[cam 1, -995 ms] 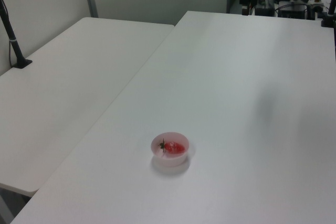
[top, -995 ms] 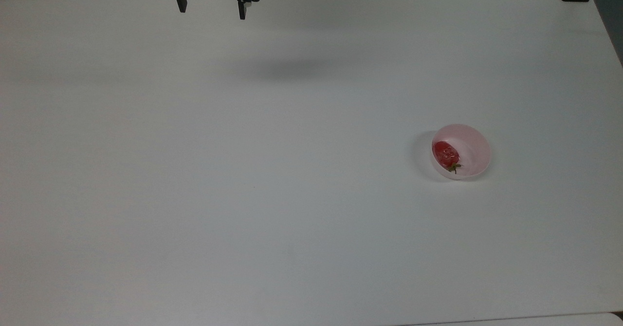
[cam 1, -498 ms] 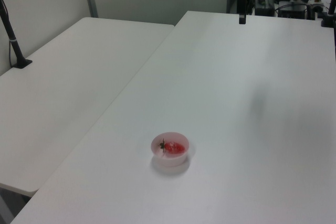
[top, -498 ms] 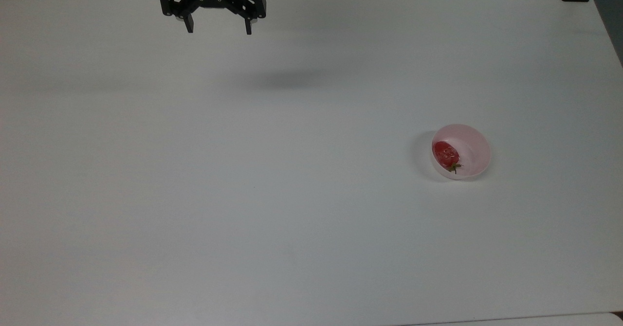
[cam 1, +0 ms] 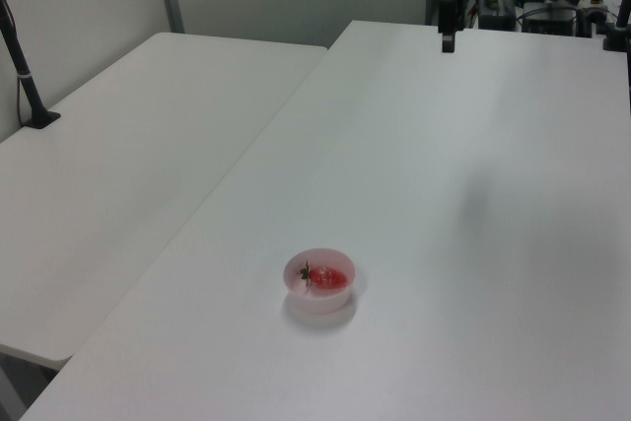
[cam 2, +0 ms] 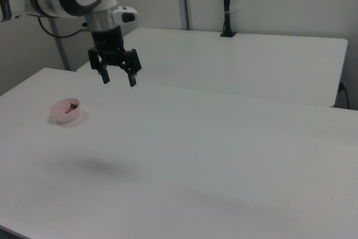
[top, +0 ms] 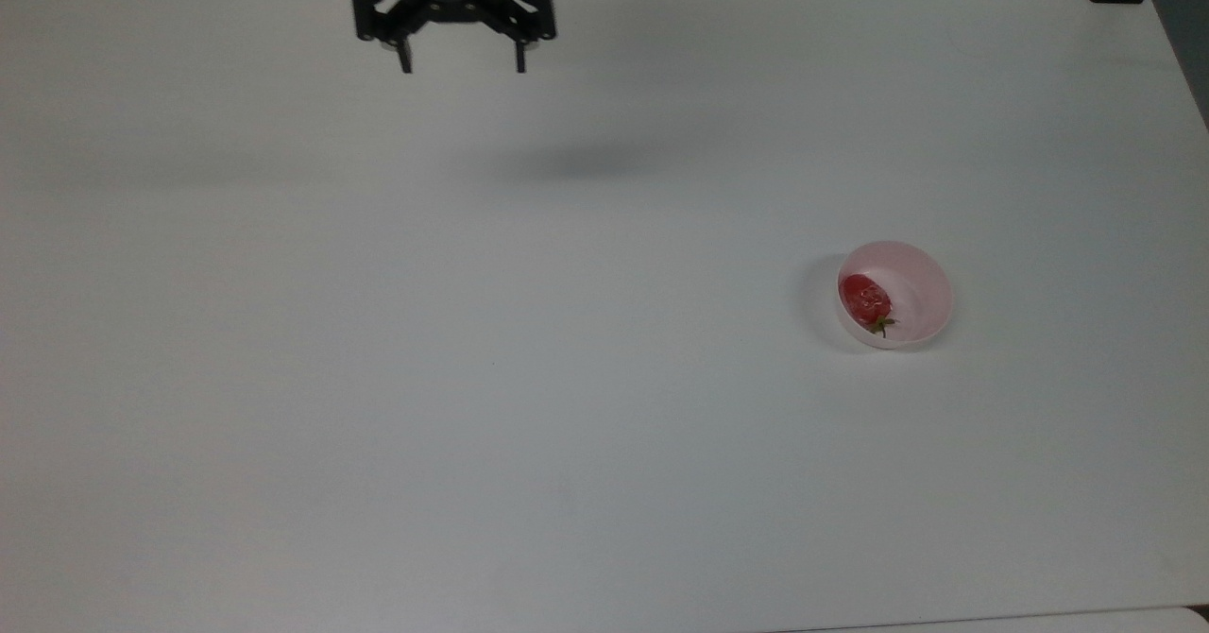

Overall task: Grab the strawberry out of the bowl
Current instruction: 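Move the open gripper over the pink bowl and lower it toward the strawberry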

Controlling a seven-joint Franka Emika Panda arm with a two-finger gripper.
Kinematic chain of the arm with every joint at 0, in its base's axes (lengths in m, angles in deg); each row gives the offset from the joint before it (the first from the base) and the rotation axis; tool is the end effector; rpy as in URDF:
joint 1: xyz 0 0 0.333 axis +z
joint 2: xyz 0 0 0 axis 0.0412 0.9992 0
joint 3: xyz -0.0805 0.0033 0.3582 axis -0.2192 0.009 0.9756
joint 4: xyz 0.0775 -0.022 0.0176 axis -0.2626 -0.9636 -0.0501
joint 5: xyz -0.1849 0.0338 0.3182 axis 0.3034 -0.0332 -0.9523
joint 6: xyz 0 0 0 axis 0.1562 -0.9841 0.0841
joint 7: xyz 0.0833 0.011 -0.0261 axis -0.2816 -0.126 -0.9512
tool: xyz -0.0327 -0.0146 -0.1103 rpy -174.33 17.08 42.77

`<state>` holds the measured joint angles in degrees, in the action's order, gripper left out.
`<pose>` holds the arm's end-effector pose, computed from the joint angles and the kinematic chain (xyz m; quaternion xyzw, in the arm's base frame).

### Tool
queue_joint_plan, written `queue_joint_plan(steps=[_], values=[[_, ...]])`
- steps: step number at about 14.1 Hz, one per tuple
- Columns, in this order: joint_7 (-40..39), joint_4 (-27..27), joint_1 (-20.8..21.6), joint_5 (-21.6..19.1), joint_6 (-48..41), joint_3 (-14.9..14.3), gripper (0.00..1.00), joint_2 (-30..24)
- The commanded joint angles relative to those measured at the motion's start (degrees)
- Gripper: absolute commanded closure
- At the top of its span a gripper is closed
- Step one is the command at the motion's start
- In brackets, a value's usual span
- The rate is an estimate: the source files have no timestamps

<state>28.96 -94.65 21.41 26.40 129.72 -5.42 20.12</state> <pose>0.5795 0.0156 0.6103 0.9984 0.0465 -0.0119 0.0286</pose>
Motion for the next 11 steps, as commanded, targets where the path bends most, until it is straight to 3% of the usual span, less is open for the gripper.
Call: queue_joint_plan(steps=[1, 5, 8, 11], values=[[0.80, 0.15, 10.79, -1.31, 2.55, -3.18, 0.00, 2.30], [11.07, 0.06, 18.64, -4.75, 16.50, -1.69, 0.00, 9.23], [13.19, 0.68, 23.30, -8.69, 22.67, -1.60, 0.00, 14.77], [17.93, 6.02, 26.99, -9.32, 28.20, -1.60, 0.01, 23.46]])
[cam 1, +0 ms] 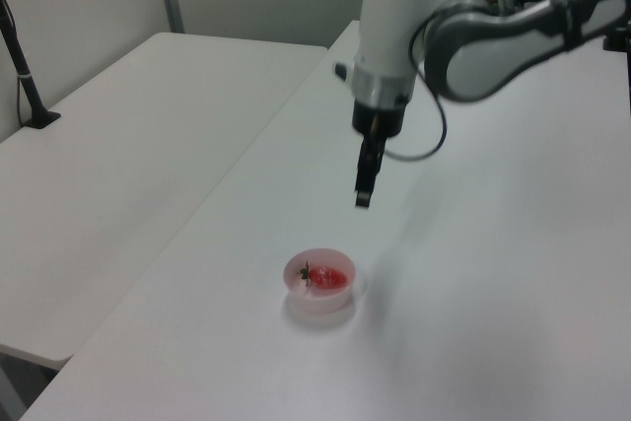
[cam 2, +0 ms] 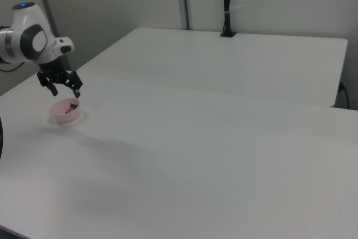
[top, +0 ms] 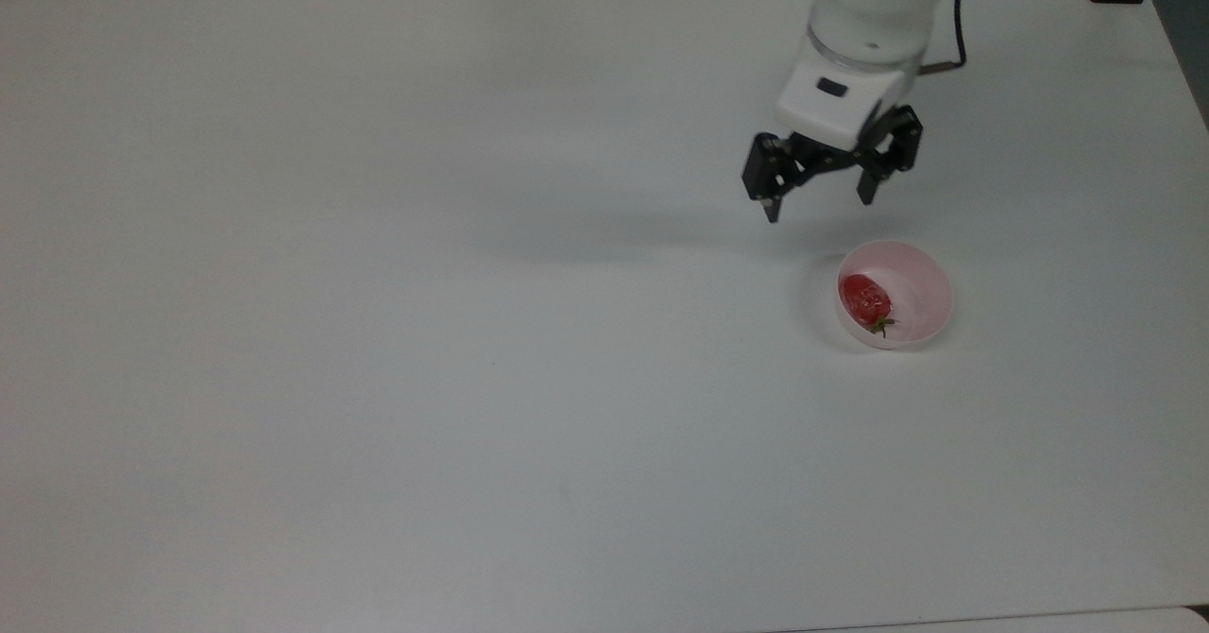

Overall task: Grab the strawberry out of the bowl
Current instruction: 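Move the open gripper over the pink bowl and lower it toward the strawberry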

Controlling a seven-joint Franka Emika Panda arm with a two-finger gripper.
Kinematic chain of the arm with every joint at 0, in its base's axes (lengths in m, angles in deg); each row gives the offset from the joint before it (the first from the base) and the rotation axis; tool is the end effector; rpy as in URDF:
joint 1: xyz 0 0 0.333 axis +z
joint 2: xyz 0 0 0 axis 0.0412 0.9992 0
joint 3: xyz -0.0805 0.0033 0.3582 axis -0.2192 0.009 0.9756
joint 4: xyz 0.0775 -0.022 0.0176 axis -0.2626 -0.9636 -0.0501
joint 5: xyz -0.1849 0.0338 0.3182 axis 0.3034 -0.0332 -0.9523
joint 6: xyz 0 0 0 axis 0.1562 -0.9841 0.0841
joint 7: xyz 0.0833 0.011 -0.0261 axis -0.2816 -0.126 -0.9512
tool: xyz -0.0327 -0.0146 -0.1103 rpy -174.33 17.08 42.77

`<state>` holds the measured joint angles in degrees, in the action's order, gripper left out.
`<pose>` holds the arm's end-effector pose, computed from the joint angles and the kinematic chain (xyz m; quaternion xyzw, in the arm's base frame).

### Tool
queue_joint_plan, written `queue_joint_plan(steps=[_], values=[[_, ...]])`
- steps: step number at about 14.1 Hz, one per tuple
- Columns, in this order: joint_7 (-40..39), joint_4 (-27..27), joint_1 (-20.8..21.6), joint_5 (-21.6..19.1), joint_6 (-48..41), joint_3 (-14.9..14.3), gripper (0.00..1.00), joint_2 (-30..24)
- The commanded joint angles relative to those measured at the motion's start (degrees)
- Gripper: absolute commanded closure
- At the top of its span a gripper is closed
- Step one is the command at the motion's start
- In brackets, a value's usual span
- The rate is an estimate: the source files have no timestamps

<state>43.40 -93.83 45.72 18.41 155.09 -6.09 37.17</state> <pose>0.6107 0.3235 0.4767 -0.9901 -0.1165 -0.0781 0.0108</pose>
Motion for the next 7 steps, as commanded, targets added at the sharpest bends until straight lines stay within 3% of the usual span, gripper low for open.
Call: queue_joint_plan(steps=[1, 4, 7], values=[[5.34, 6.96, 3.47, -1.24, 5.89, -1.02, 0.02, 8.88], [7.02, 9.16, 5.24, -1.24, 12.32, -1.72, 0.06, 13.10], [7.91, 11.11, 5.06, -1.15, 12.69, -1.63, 0.11, 15.67]])
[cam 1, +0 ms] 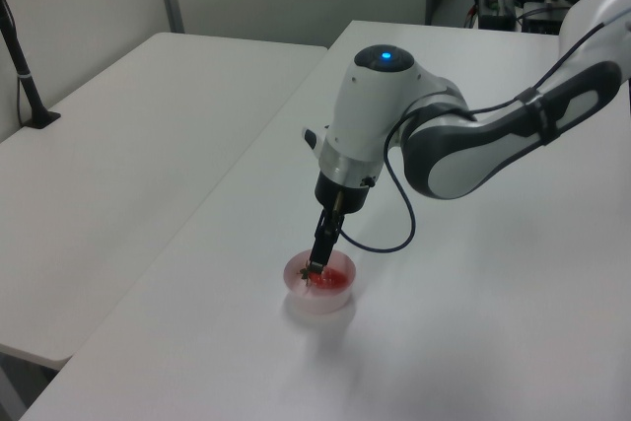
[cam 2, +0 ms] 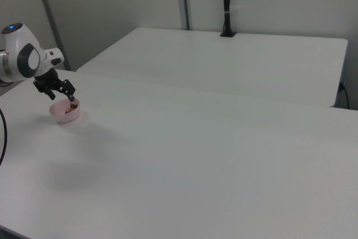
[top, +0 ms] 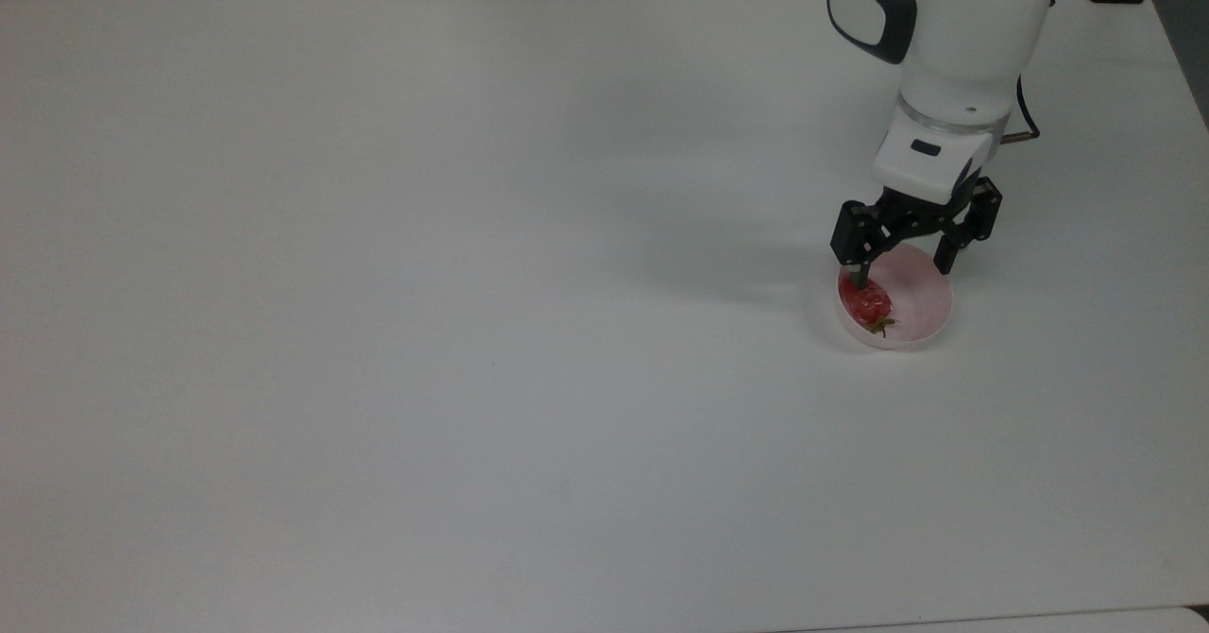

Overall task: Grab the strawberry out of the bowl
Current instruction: 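Close the gripper around the red strawberry inside the bowl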

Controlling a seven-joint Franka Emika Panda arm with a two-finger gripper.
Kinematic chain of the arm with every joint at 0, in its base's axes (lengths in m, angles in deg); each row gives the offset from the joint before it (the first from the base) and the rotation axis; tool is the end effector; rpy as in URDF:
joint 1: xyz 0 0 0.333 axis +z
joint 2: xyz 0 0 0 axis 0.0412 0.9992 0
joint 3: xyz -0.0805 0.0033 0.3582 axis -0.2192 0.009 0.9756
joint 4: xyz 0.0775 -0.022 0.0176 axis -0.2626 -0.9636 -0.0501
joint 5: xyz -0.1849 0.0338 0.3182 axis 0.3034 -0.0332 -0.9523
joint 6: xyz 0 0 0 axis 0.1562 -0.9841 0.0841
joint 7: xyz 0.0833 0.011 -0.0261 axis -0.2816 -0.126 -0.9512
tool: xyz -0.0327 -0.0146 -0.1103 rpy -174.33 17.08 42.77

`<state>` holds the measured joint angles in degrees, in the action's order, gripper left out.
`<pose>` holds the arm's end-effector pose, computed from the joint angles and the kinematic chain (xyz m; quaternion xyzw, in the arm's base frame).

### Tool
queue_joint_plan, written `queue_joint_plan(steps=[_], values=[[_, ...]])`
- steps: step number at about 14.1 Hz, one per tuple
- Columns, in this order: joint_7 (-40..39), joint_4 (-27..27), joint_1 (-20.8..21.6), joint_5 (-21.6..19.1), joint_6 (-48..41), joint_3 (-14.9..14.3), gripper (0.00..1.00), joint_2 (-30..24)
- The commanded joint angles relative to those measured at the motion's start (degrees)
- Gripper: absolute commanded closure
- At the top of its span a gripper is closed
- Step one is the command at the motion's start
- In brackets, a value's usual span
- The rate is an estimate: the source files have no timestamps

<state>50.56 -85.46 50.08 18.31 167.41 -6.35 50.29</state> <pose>0.6341 0.4188 0.4084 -0.9816 -0.1096 -0.1555 0.0153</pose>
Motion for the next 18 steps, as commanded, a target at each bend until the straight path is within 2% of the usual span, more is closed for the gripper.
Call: queue_joint_plan(steps=[1, 5, 12, 13, 15, 18], values=[[0.48, 2.65, 0.62, -1.05, 0.37, -1.37, 0.15, 2.98], [-1.19, 2.13, 0.45, -0.79, 0.37, -1.37, 0.26, 3.86], [-2.25, 2.13, 0.27, -0.52, 0.37, -1.02, 0.29, 5.36], [-2.25, 2.12, 0.27, -0.44, 0.37, -0.93, 0.33, 5.97], [-3.38, 2.12, 0.27, -0.43, 0.37, -0.85, 0.51, 6.24], [-3.48, 2.21, 0.18, -0.44, 0.46, -0.85, 0.66, 6.24]])
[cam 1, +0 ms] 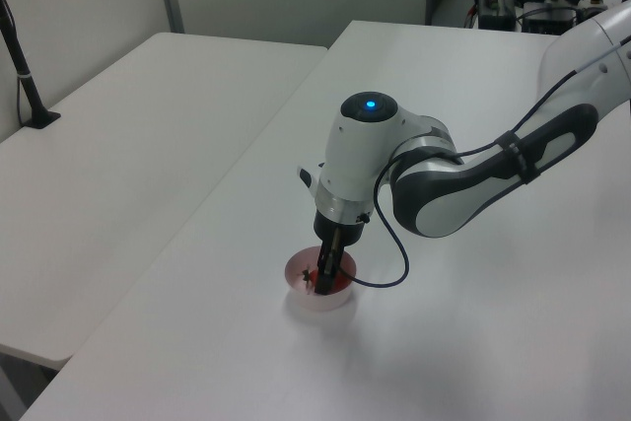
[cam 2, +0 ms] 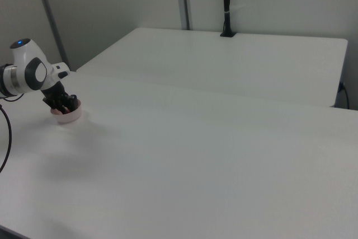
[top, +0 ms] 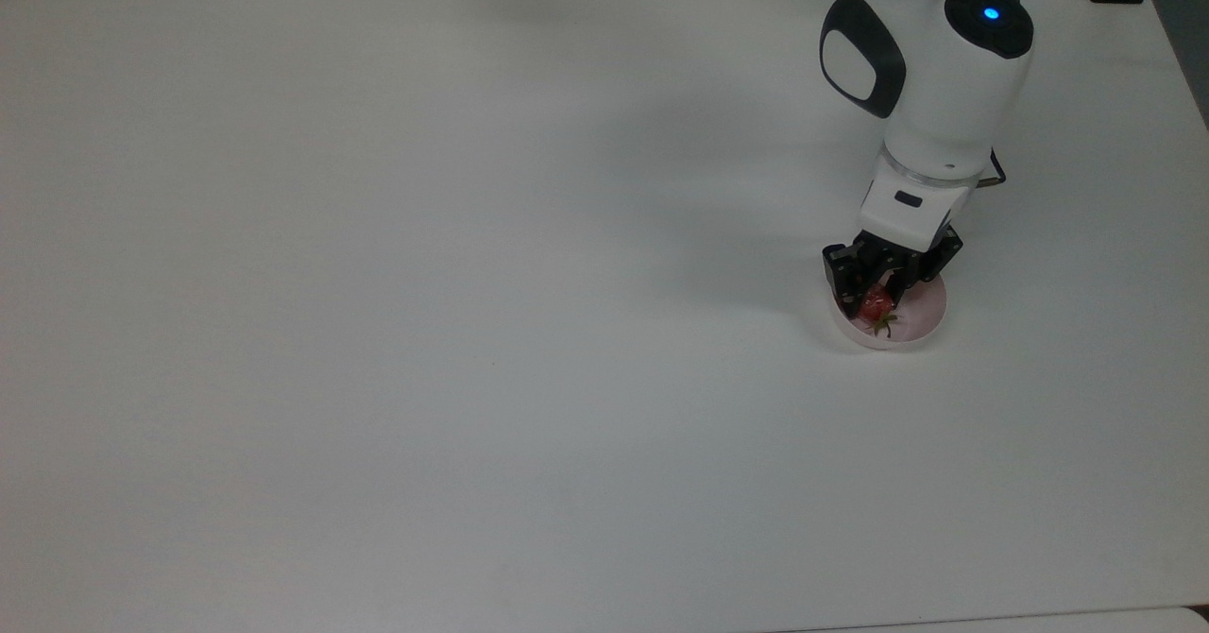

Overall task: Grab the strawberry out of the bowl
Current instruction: 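Close the gripper around the red strawberry inside the bowl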

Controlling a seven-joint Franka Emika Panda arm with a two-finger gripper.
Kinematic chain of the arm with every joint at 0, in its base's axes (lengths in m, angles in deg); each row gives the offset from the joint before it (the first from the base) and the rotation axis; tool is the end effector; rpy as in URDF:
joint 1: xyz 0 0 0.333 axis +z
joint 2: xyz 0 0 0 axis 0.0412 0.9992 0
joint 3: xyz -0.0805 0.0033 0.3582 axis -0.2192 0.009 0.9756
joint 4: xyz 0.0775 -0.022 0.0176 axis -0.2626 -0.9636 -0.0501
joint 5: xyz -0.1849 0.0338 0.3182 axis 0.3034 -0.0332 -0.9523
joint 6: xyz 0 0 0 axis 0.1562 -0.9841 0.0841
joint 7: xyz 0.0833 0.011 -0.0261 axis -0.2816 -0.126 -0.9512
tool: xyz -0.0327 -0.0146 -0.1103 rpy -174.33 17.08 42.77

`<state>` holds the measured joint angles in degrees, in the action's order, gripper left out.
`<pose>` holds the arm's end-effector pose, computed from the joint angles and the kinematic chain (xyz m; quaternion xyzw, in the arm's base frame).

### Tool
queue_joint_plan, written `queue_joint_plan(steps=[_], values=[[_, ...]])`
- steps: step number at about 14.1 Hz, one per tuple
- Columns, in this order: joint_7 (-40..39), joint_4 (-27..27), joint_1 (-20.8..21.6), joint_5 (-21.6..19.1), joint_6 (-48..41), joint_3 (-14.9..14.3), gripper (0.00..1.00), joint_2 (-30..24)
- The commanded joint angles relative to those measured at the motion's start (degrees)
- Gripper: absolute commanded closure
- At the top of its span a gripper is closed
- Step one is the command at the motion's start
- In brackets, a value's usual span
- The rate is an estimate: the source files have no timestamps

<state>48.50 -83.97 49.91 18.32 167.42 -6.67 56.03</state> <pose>0.6428 0.4225 0.3468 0.9826 0.1311 0.1305 0.0156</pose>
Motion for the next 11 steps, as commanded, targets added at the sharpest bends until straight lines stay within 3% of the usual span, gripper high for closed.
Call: queue_joint_plan(steps=[1, 3, 6, 11], values=[[-1.41, 0.72, 0.35, -0.44, 0.37, -0.52, 0.69, 0.50], [-1.06, 0.98, 0.35, -0.62, 0.37, -0.52, 0.76, 0.41], [-0.80, 1.16, 0.44, -0.88, 0.37, -0.52, 0.76, -0.11], [-0.80, 0.90, -0.26, -1.50, -1.47, -0.44, 0.76, -7.05]])
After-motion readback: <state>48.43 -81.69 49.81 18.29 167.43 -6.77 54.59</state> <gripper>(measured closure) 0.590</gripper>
